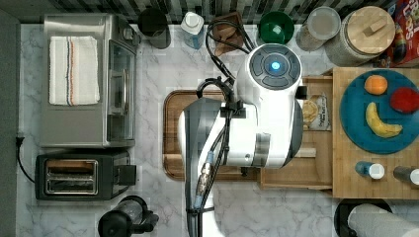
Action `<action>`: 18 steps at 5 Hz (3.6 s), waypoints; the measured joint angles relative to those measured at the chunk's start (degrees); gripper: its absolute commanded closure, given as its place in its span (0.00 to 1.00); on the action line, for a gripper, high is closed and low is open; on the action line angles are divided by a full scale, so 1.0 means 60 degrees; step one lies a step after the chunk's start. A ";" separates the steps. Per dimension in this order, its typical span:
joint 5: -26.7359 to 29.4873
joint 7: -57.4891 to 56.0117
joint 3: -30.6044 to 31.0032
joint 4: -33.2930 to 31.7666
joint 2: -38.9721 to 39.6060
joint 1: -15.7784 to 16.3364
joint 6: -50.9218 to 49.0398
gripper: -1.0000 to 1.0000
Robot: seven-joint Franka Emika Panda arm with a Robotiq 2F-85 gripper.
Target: Close the drawer.
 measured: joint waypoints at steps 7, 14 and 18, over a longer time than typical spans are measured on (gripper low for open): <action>0.0381 -0.3218 0.0458 -0.2844 -0.0851 0.0339 0.2201 1.00; 0.0079 -0.7228 0.0912 -0.3534 0.1786 0.0071 0.4208 1.00; 0.0038 -0.9028 0.0592 -0.3795 0.1770 -0.1466 0.5873 1.00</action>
